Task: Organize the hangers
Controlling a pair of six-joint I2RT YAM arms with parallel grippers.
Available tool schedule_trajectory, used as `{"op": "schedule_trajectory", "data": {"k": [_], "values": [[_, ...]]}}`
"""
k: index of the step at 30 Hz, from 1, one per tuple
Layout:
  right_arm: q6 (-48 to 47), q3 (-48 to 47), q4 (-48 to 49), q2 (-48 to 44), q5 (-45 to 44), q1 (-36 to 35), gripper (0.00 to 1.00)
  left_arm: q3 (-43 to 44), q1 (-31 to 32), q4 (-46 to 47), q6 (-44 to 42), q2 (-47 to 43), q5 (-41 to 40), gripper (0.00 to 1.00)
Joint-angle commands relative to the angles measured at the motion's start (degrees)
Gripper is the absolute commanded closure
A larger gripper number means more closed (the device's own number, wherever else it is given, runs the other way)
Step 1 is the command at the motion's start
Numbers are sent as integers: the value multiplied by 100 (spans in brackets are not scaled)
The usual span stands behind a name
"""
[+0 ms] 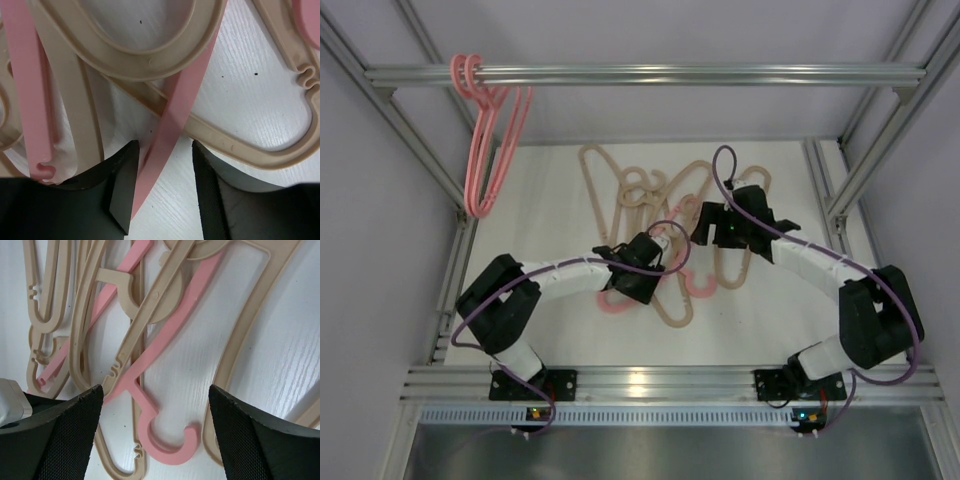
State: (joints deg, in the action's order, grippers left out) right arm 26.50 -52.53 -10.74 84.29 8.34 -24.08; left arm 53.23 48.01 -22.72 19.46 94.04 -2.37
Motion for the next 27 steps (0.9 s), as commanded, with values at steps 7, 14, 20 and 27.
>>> {"op": "schedule_trajectory", "data": {"k": [7,14,20,27], "values": [[-22,296,178,-869,309,289,16,284,480,-100,-153,168,26,91],[-171,340,-15,-1538,265,491,16,845,657,-751,-285,-569,535,100],[-347,165,-323,-2065,239,685,16,1259,648,-1068,-180,-1185,1483,100],[-497,-160,-727,-2663,282,966,16,1585,657,-1059,320,-1388,1986,100]]}}
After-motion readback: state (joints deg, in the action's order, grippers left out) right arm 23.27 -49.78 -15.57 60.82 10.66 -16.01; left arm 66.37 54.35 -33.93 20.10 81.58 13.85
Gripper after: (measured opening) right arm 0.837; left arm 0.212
